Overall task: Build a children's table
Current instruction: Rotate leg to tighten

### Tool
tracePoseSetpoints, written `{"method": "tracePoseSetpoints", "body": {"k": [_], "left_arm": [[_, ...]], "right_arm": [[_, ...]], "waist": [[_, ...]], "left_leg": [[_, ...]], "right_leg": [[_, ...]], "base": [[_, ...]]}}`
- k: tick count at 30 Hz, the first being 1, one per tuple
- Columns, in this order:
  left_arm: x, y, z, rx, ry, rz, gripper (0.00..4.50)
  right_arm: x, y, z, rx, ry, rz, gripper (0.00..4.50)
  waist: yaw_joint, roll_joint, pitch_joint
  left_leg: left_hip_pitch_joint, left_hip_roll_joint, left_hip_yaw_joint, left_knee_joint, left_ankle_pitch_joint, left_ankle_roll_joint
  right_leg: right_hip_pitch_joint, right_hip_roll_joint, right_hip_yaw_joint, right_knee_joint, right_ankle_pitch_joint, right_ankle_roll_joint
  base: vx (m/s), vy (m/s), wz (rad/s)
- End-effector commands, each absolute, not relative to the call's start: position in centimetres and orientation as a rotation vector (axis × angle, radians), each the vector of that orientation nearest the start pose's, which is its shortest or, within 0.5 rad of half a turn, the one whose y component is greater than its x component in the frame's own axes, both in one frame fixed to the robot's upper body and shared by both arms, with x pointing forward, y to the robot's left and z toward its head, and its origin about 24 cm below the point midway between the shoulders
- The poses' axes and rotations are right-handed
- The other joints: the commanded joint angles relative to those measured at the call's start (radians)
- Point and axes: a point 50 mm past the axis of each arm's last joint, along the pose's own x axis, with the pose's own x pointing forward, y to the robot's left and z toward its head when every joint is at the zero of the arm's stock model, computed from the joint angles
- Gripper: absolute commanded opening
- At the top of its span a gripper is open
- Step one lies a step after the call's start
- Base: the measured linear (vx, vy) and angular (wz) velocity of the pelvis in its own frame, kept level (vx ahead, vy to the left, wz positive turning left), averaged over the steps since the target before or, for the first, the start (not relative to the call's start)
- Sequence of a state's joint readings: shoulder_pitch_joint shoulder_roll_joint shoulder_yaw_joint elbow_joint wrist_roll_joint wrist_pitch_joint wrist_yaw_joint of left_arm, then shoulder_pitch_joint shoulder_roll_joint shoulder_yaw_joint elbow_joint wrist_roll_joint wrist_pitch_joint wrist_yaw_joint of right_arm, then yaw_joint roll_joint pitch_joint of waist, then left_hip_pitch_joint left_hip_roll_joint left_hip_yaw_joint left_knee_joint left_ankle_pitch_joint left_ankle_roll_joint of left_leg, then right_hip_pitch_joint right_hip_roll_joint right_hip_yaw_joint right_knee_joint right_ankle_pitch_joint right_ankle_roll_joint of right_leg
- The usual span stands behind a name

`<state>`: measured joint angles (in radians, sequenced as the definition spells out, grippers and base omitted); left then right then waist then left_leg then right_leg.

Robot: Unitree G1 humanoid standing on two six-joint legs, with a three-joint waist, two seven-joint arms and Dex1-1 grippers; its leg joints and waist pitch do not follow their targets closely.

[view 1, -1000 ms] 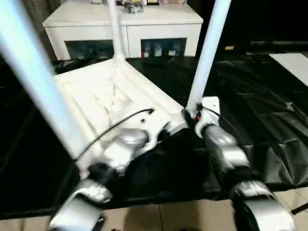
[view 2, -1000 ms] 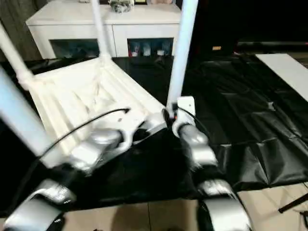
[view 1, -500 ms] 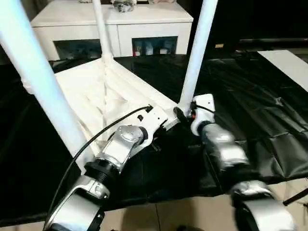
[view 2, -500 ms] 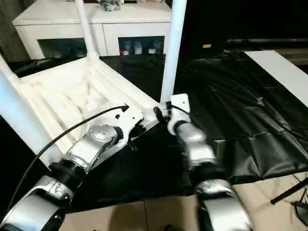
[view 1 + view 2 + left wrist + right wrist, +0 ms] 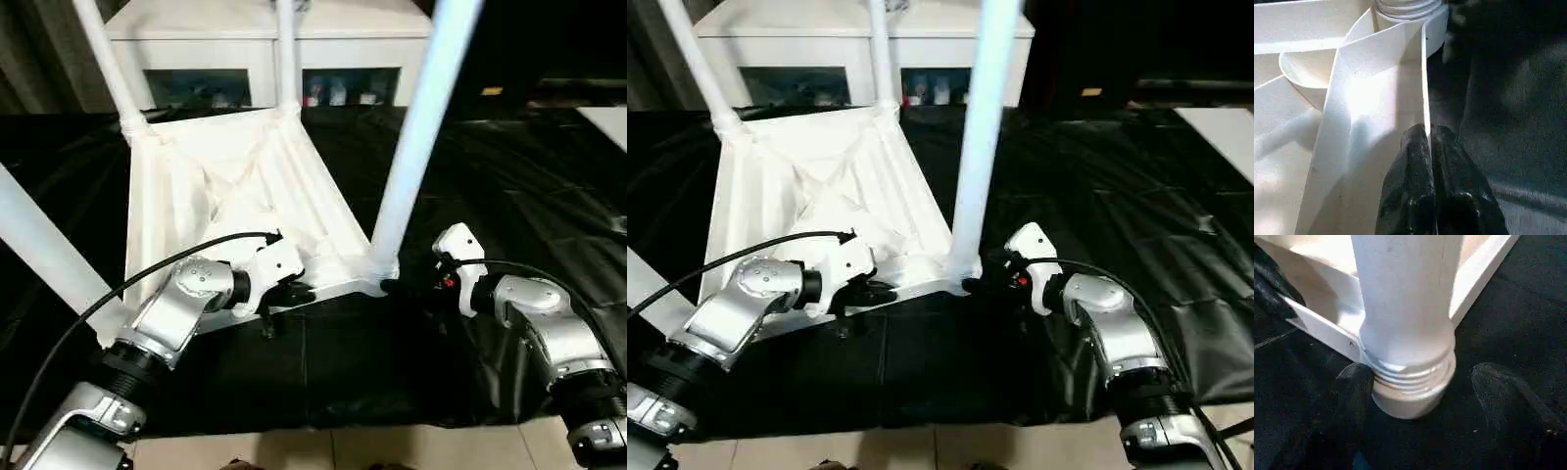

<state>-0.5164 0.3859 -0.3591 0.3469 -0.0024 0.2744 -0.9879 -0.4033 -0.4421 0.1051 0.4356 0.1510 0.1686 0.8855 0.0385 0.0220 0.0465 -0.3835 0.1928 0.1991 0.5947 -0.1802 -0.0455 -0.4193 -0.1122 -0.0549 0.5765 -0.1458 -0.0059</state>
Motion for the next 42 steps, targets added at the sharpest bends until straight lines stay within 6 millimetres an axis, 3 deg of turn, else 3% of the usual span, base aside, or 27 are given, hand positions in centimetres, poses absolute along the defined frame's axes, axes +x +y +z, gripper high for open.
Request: {"method": "tracePoseSetpoints", "body": {"k": [1,5,10,12,15,23,25,27,34,36,42], "left_arm": [[30.9,10.8,6.6,0.414,0.391,-1.213,0.54],[31.0,10.0,6.6,0.438,0.359,-1.22,0.64],[31.2,9.3,6.1,0.454,0.366,-1.198,0.64],[31.4,9.1,5.9,0.448,0.368,-1.18,0.64],[31.3,8.8,5.7,0.431,0.367,-1.181,0.64],[31.4,7.4,4.7,0.433,0.361,-1.166,0.64],[31.5,7.3,4.7,0.442,0.36,-1.163,0.64],[31.5,7.1,4.4,0.435,0.376,-1.157,0.64],[31.4,7.4,3.9,0.436,0.397,-1.168,0.14],[31.2,7.8,3.7,0.447,0.411,-1.18,0.05],[30.5,8.8,3.5,0.502,0.434,-1.228,0.0]], "right_arm": [[30.9,-18.9,5.7,-0.202,0.31,0.857,3.63],[30.7,-18.8,5.8,-0.204,0.312,0.867,3.63],[30.6,-18.7,5.9,-0.204,0.316,0.877,3.63],[30.6,-18.7,5.9,-0.2,0.314,0.879,3.63],[30.7,-18.6,6.0,-0.2,0.314,0.877,3.63],[30.7,-18.7,6.0,-0.202,0.312,0.868,3.63],[30.7,-18.7,6.1,-0.2,0.31,0.869,3.63],[30.7,-18.7,6.1,-0.202,0.307,0.864,3.63],[30.5,-19.4,6.5,-0.206,0.303,0.868,3.63],[30.4,-19.8,6.5,-0.212,0.307,0.875,3.63],[30.4,-19.9,6.5,-0.187,0.304,0.898,3.79]], "waist": [[0.001,-0.005,-0.07],[0.003,-0.006,-0.068],[0.003,-0.009,-0.066],[0.003,-0.006,-0.065],[0.002,-0.01,-0.067],[0.004,-0.004,-0.071],[0.005,-0.007,-0.07],[0.004,-0.004,-0.069],[0.003,-0.007,-0.07],[0.004,-0.003,-0.07],[-0.001,-0.004,-0.071]], "left_leg": [[0.02,0.029,-0.009,-0.075,-0.234,0.047],[0.019,0.029,-0.01,-0.075,-0.24,0.055],[0.022,0.03,-0.011,-0.077,-0.283,0.037],[0.022,0.029,-0.011,-0.078,-0.288,0.035],[0.017,0.028,-0.013,-0.078,-0.277,0.038],[0.017,0.027,-0.013,-0.072,-0.243,0.058],[0.015,0.027,-0.012,-0.073,-0.248,0.061],[0.017,0.027,-0.013,-0.074,-0.263,0.056],[0.018,0.027,-0.014,-0.074,-0.273,0.051],[0.017,0.028,-0.014,-0.074,-0.268,0.054],[0.015,0.029,-0.014,-0.072,-0.25,0.07]], "right_leg": [[0.049,-0.021,0.024,-0.044,-0.139,-0.243],[0.051,-0.023,0.024,-0.048,-0.175,-0.234],[0.048,-0.023,0.025,-0.058,-0.257,-0.204],[0.047,-0.022,0.025,-0.059,-0.263,-0.199],[0.05,-0.023,0.024,-0.058,-0.26,-0.194],[0.053,-0.021,0.023,-0.054,-0.193,-0.215],[0.054,-0.022,0.023,-0.055,-0.2,-0.214],[0.053,-0.022,0.023,-0.059,-0.228,-0.207],[0.053,-0.022,0.022,-0.06,-0.245,-0.201],[0.054,-0.021,0.021,-0.059,-0.23,-0.206],[0.055,-0.023,0.021,-0.053,-0.197,-0.224]], "base": [[0.0,0.0,0.0],[0.0,0.0,0.0],[0.0,0.0,0.0],[0.0,0.0,0.0],[0.0,0.0,0.0],[0.0,0.0,0.0],[0.0,0.0,0.0],[0.0,0.0,0.0],[0.0,0.0,0.0],[0.0,0.0,0.0],[0.0,0.0,0.0]]}}
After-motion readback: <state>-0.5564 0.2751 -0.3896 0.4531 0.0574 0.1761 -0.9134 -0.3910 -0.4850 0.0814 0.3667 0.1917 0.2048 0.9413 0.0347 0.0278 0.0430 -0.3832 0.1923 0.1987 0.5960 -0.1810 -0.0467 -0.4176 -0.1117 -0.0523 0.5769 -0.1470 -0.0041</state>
